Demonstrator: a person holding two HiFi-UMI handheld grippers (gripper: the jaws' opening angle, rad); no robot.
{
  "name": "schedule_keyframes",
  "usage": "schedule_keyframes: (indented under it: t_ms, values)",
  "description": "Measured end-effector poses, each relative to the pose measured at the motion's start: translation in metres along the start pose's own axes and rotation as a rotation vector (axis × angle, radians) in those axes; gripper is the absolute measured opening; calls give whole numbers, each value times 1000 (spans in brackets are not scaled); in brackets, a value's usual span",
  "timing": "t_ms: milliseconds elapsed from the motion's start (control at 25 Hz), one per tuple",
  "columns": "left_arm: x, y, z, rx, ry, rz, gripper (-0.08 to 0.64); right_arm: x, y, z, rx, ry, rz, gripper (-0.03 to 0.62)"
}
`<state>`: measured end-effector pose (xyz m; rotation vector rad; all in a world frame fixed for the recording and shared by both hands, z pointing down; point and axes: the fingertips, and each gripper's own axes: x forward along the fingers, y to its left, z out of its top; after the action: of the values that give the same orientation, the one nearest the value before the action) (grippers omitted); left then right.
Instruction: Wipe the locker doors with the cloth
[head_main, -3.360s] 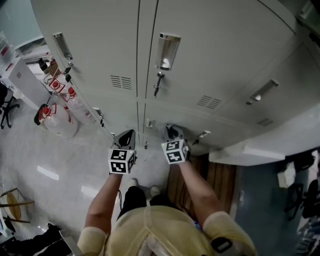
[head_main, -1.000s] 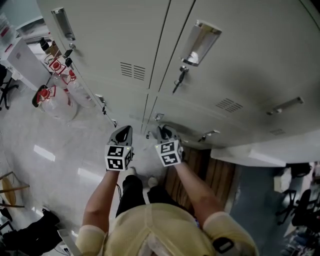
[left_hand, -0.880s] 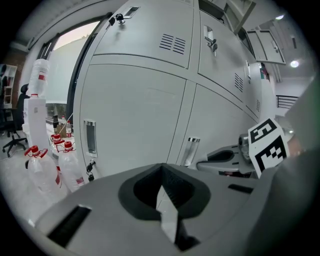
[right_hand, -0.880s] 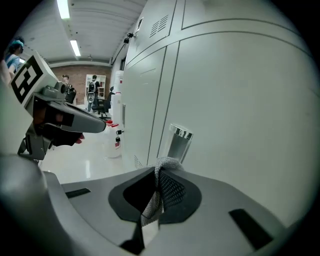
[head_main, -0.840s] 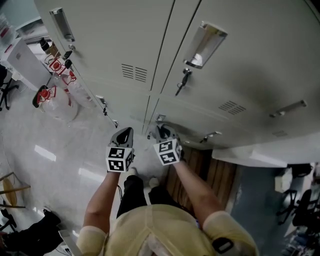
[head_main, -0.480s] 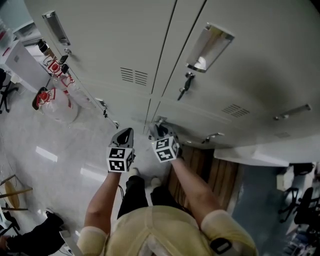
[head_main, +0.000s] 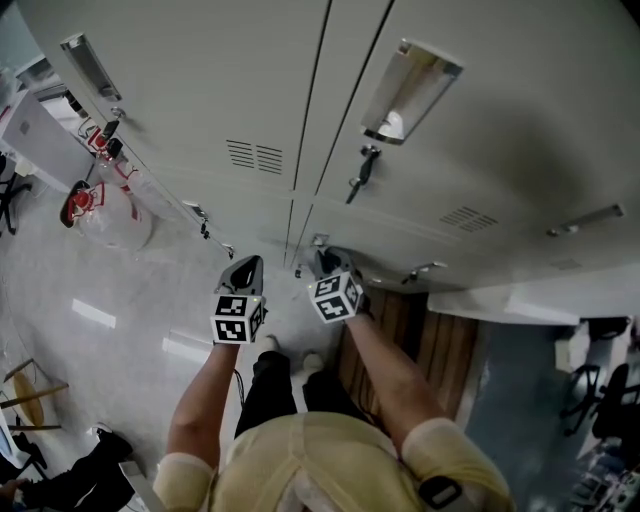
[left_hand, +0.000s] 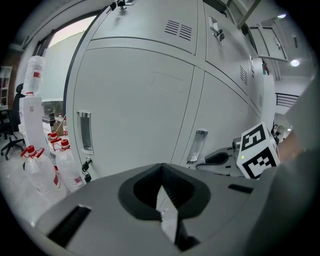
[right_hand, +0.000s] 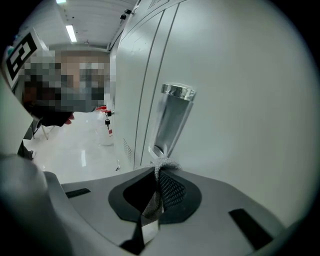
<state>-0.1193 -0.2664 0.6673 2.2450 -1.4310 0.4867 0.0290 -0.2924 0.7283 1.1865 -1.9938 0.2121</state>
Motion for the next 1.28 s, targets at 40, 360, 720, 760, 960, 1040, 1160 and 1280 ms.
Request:
schedule_keyframes:
  t_ms: [40,360,720,760,960,1040,1160,1280]
  values:
    - [1,-2,0,2,1,-4,2,-1,-3,-3,2,5,-6,5]
    - [14,-27,3,25,4,-44,2,-14,-27,-22,13,20,-44,5]
    - [23,-59,9,43,27,-92,2,-32,-55,-48,46,43,-94,5]
    - [23,-62,8,47,33,-95,2,-34,-58,-51,53,47,-100,6]
    - [29,-72,5,65,24,-104,2,-44,-75,-66,112,56,-126,5]
    - [30,-77,4,69,27,-111,2,-47,-80,-71,127,58,-138,5]
    - [31,-83,4,81,26,-116,2,-53,-88,-78,144,60,-154,5]
    - [30,-87,6,83,24,-119,2,-58,-95,-82,172,62,-166,5]
